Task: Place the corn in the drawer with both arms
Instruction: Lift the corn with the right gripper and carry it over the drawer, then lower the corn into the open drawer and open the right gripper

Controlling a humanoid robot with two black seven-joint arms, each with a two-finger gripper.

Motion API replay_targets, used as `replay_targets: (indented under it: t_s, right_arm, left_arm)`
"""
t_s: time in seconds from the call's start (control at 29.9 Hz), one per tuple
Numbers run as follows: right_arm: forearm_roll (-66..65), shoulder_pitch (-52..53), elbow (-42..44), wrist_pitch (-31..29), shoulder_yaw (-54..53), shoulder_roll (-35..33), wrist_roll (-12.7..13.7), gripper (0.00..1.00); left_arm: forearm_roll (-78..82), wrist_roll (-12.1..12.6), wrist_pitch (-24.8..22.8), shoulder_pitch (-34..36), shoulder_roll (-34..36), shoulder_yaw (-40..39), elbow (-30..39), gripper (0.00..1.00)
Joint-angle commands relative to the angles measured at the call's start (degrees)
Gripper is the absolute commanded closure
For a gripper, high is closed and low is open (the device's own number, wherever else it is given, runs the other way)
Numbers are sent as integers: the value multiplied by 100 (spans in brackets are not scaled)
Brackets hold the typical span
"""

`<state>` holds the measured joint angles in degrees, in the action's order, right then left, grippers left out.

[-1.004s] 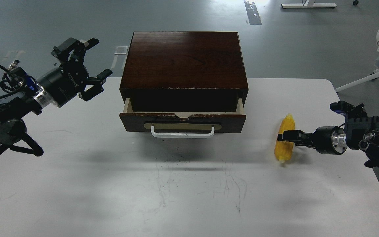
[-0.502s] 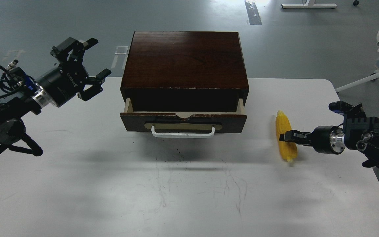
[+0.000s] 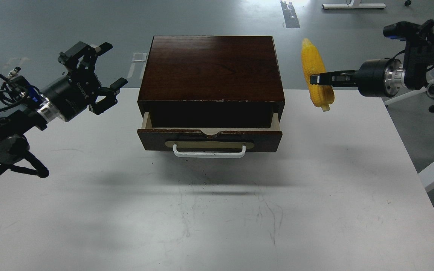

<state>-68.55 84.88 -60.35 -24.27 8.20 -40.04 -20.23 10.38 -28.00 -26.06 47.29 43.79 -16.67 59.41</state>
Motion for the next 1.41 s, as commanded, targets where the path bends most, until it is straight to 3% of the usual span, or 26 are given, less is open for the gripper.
replay_targets:
  t_s: [0.0,0.3,0.77,1.17,1.37]
  right_arm:
    - [-114,792,-170,10,559,339,-200,79]
    - [-1475,1891,-328,45,1236,1550,-777,79]
    - [-2979,2446,-434,853,2115,2975,-777,80]
    - [-3216,2349,-399,1696,2678,3125,-777,79]
    - [-3226,2314,-355,1820,2757,3125,-777,75]
  left_arm:
    - [-1,0,-13,-1,25,-3,0,1]
    - [-10,0,-22,17,51,-12,9,1]
    - [-10,0,-31,8,262,-12,71,1]
    - [-10,0,-180,8,359,-12,79,1]
    - [-10,0,-189,8,359,-12,79,1]
